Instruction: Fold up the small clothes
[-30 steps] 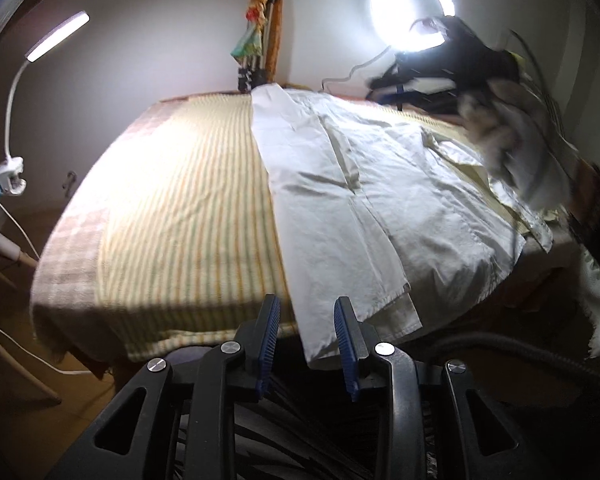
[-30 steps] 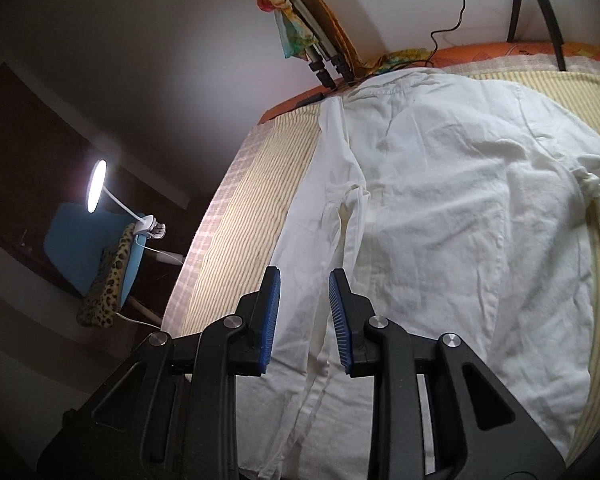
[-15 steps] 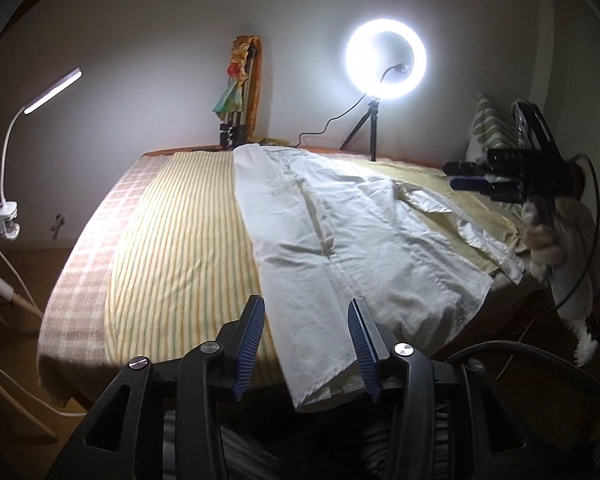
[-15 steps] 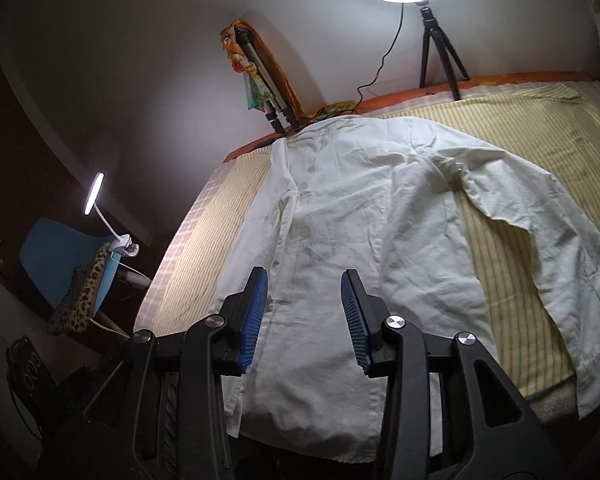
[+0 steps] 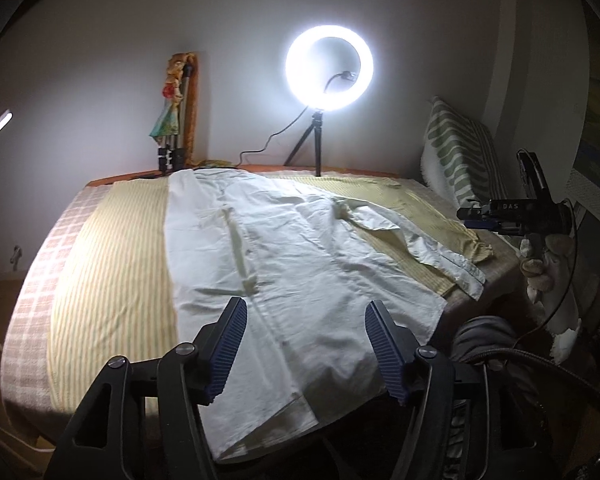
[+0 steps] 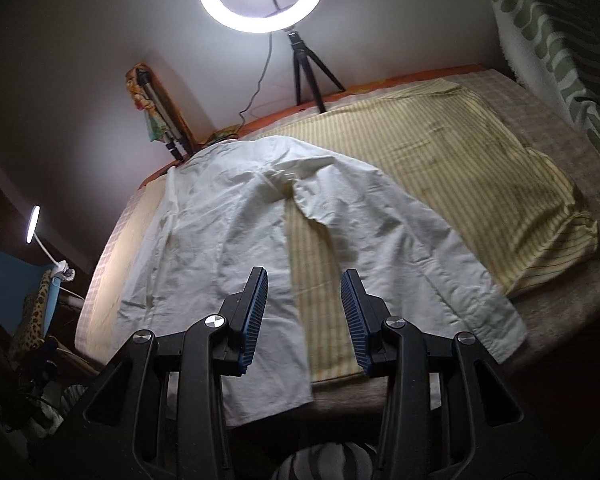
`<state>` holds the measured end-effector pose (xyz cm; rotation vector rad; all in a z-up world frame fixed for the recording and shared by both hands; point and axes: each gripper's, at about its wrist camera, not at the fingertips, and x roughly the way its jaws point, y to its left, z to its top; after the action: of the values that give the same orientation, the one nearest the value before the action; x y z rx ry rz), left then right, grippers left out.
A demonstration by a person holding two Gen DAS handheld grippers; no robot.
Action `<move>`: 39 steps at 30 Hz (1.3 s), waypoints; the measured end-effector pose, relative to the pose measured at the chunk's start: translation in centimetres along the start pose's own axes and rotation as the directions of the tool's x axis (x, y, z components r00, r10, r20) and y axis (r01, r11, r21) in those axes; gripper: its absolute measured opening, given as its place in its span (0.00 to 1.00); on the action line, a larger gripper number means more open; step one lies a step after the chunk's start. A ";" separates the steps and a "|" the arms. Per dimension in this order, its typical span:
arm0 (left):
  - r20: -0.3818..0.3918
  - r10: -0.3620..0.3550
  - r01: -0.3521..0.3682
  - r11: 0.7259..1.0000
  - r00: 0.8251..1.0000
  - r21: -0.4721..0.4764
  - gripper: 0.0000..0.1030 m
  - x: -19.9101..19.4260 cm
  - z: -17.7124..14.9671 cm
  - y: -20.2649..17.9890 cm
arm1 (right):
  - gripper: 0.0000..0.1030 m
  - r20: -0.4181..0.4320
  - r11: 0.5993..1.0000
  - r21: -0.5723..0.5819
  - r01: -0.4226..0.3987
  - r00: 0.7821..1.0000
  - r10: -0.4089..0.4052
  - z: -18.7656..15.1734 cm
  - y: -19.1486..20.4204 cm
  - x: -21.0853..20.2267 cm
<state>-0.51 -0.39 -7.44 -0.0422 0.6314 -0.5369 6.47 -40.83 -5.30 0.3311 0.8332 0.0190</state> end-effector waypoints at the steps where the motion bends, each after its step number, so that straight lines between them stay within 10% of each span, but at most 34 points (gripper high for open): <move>1: -0.006 -0.007 0.007 1.000 1.000 -0.004 0.66 0.5 0.1 -0.3 | 0.40 -0.005 1.000 0.012 0.007 1.000 -0.007 0.2 -1.2 0.0; 6: -0.049 -0.050 0.049 0.999 0.998 -0.021 0.72 3.3 0.8 -2.2 | 0.56 -0.050 0.997 0.077 0.016 0.999 -0.012 1.6 -6.5 1.4; 22: -0.144 -0.049 0.062 0.994 0.988 0.088 0.72 10.8 2.6 -5.4 | 0.56 -0.207 0.985 0.049 0.165 0.967 -0.151 2.1 -14.2 8.9; 29: -0.155 -0.031 0.047 0.993 0.987 0.105 0.70 11.6 2.8 -5.3 | 0.04 -0.185 0.984 -0.038 0.171 0.967 -0.175 1.4 -12.7 8.9; 39: -0.158 -0.035 0.049 0.995 0.987 0.084 0.70 12.0 1.7 -4.6 | 0.03 -0.065 0.999 0.044 -0.009 0.998 0.012 2.4 -8.9 6.0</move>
<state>6.42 -10.48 -11.71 0.0703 0.7608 -0.6127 11.28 -49.06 -10.75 0.3776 0.8979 0.0220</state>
